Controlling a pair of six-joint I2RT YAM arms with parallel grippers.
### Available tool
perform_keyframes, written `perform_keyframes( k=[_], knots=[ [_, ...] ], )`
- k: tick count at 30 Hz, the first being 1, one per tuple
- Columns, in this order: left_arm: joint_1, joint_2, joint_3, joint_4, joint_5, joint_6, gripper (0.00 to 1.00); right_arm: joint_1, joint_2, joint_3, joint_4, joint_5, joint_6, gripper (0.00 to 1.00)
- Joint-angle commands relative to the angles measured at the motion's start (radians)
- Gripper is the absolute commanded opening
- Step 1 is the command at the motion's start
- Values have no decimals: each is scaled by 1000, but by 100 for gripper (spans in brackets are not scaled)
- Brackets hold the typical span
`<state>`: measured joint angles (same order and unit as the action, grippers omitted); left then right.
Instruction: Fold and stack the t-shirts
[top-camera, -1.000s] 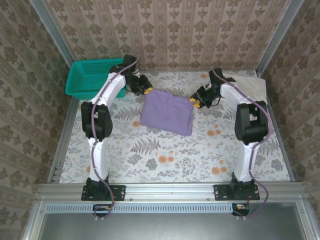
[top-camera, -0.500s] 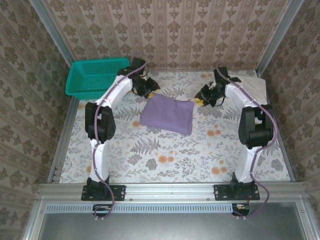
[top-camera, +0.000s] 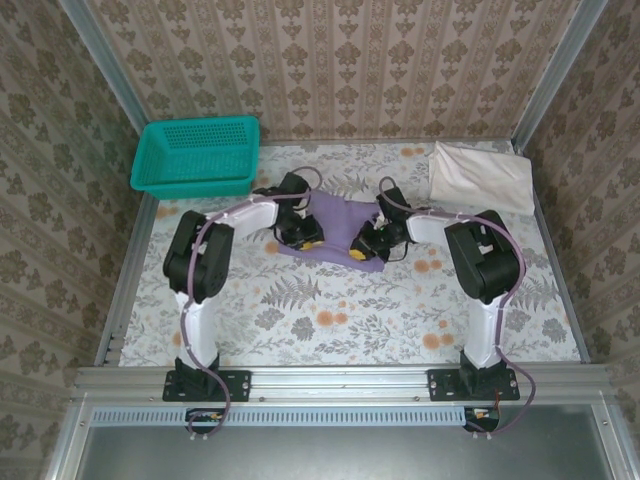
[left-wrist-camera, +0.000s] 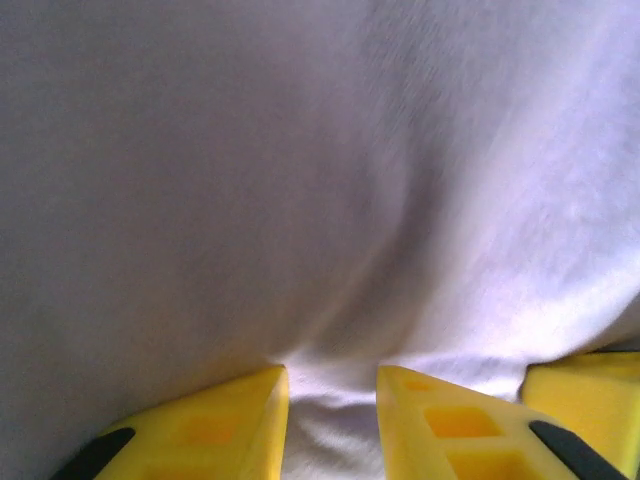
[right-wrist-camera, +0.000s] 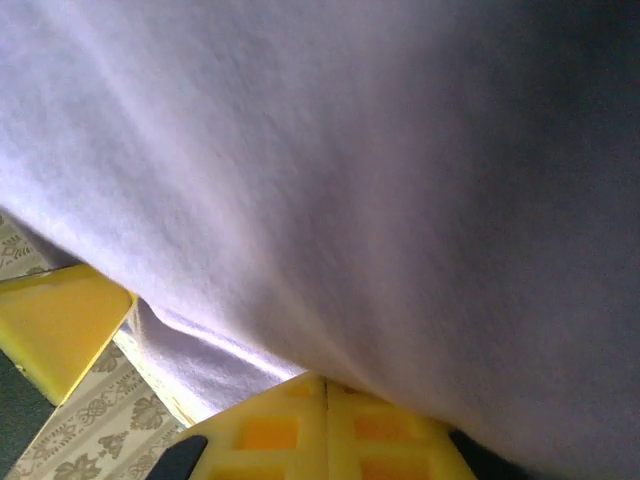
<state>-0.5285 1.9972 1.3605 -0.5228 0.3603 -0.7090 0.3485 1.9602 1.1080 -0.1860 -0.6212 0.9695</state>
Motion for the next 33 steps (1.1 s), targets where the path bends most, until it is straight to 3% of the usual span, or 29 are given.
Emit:
perform_keyframes(
  k=[1,7,12,18,20,26,29,33],
  knots=[
    [0,-59,-195,23,-50,2,30,-1,-35,-169,18,83,32,5],
    [-47,-259,-450,78,-39,-51,31,17,-168,-397,79,86,31,5],
    [-110,-465,-588,34,-42,-89,33,91,-359,-535,62,116,39,12],
    [-113,-683,-522,-137,-54,-17,41,130,-693,-581,-2,187,38,52],
    [-84,-700,-439,-179,-24,32,46,114,-799,-553,-27,212,9,57],
    [5,-484,-130,-262,73,249,53,-110,-965,-522,-49,276,-72,62],
    [23,-305,30,-289,94,328,56,-226,-850,-469,-73,236,-145,61],
    [28,-94,215,-300,112,373,61,-247,-597,-308,-160,207,-295,54]
  ],
)
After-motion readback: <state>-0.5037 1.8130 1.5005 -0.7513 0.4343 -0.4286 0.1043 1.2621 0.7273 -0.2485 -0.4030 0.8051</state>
